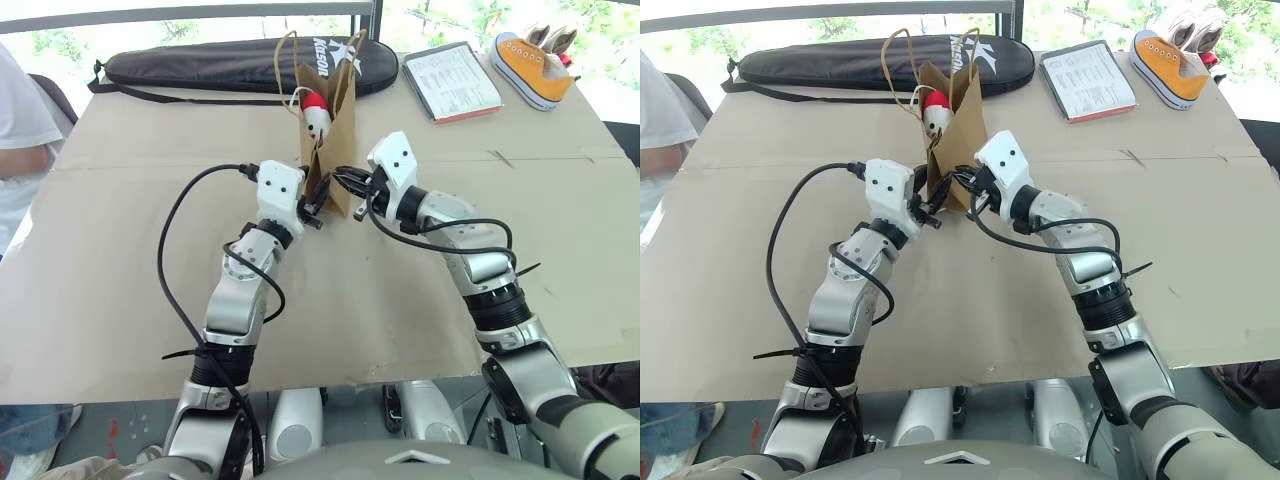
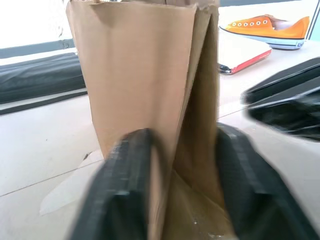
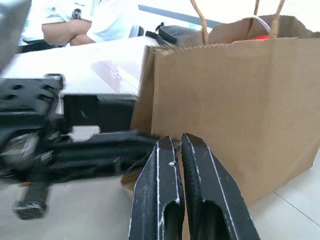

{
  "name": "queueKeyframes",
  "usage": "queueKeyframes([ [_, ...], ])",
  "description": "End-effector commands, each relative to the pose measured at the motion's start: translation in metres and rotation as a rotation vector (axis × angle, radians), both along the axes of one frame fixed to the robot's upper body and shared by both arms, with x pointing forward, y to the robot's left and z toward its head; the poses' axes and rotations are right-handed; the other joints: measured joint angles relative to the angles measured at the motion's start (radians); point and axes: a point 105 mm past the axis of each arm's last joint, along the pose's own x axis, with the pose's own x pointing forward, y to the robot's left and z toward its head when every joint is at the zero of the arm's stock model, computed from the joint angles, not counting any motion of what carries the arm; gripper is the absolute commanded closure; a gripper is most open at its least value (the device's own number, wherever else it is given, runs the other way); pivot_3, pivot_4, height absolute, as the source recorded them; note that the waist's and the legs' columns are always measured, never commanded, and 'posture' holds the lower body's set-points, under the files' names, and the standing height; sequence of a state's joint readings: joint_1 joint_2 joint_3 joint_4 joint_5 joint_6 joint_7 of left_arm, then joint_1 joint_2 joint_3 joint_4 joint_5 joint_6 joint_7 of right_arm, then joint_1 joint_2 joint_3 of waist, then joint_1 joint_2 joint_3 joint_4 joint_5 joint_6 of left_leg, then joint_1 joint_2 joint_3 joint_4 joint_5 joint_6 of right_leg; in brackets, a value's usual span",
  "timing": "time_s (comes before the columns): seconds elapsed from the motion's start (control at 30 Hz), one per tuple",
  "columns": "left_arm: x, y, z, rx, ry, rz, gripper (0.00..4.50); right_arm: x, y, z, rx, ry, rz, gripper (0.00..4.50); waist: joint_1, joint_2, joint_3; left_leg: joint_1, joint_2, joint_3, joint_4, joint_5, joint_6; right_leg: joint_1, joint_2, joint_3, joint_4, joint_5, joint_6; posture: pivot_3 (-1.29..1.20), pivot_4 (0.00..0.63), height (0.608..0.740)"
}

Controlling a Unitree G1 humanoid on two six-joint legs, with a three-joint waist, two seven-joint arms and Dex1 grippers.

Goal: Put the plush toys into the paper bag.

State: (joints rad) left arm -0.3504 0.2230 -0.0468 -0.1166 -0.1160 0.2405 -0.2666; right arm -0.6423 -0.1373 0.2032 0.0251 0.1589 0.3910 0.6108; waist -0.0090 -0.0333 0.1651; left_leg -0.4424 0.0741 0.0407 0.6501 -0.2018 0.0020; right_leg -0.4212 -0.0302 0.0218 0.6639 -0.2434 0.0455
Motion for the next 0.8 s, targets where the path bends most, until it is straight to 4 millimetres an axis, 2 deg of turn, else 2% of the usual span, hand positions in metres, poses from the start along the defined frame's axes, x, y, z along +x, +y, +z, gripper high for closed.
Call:
queueKeyframes([
  [0.03, -0.001, -0.002, 0.012, 0.014, -0.065, -0.062, 4.28, -0.012, -0.021, 0.023, 0.045, -0.075, -0.048, 4.50, 0.003, 0.000, 0.000, 0.000, 0.000, 0.000, 0.000, 0.000, 0.000, 0.000, 0.000, 0.000, 0.000, 0.000, 0.000, 0.00, 0.150, 0.740],
  [0.1, 0.000, 0.003, 0.015, 0.020, -0.074, -0.116, 4.44, -0.026, -0.031, 0.025, 0.031, -0.073, -0.019, 4.50, 0.003, 0.000, 0.000, 0.000, 0.000, 0.000, 0.000, 0.000, 0.000, 0.000, 0.000, 0.000, 0.000, 0.000, 0.000, 0.00, 0.150, 0.740],
  [0.2, -0.005, 0.008, 0.030, 0.052, -0.133, -0.296, 4.50, -0.055, -0.044, 0.030, 0.033, -0.068, 0.064, 3.67, 0.001, 0.000, 0.000, 0.000, 0.000, 0.000, 0.000, 0.000, 0.000, 0.000, 0.000, 0.000, 0.000, 0.000, 0.000, 0.00, 0.150, 0.740],
  [0.3, -0.015, 0.016, 0.042, 0.079, -0.149, -0.536, 4.50, -0.083, -0.063, 0.025, -0.023, -0.032, 0.106, 2.27, -0.001, 0.000, 0.000, 0.000, 0.000, -0.001, -0.001, 0.000, 0.000, 0.000, 0.000, -0.001, -0.001, 0.000, 0.000, 0.00, 0.150, 0.740],
  [0.33, -0.019, 0.020, 0.043, 0.101, -0.140, -0.607, 4.50, -0.090, -0.071, 0.022, -0.053, -0.016, 0.104, 1.99, -0.001, 0.001, 0.000, 0.000, 0.000, 0.000, -0.001, 0.000, 0.000, 0.000, 0.000, -0.001, -0.001, 0.000, 0.000, 0.00, 0.150, 0.740],
  [0.47, -0.029, 0.039, 0.040, 0.187, -0.084, -0.826, 4.50, -0.114, -0.099, 0.019, -0.105, 0.035, 0.074, 0.14, -0.002, 0.001, 0.000, 0.001, 0.000, 0.000, -0.001, 0.000, 0.000, 0.002, 0.000, -0.001, -0.002, -0.001, 0.000, 0.00, 0.150, 0.740],
  [0.63, -0.030, 0.060, 0.024, 0.355, -0.047, -0.929, 4.50, -0.137, -0.136, 0.022, -0.141, 0.062, -0.023, 0.06, 0.001, 0.001, 0.000, 0.009, 0.000, 0.000, -0.002, 0.000, 0.000, 0.009, 0.000, 0.000, -0.002, -0.003, -0.004, 0.00, 0.150, 0.740],
  [0.8, -0.023, 0.071, 0.007, 0.546, -0.082, -0.925, 4.50, -0.145, -0.149, 0.021, -0.165, 0.067, -0.089, 0.06, 0.005, 0.000, 0.000, 0.009, 0.000, 0.001, -0.001, 0.000, 0.000, 0.010, -0.001, 0.000, -0.002, -0.003, -0.004, 0.00, 0.150, 0.740],
])
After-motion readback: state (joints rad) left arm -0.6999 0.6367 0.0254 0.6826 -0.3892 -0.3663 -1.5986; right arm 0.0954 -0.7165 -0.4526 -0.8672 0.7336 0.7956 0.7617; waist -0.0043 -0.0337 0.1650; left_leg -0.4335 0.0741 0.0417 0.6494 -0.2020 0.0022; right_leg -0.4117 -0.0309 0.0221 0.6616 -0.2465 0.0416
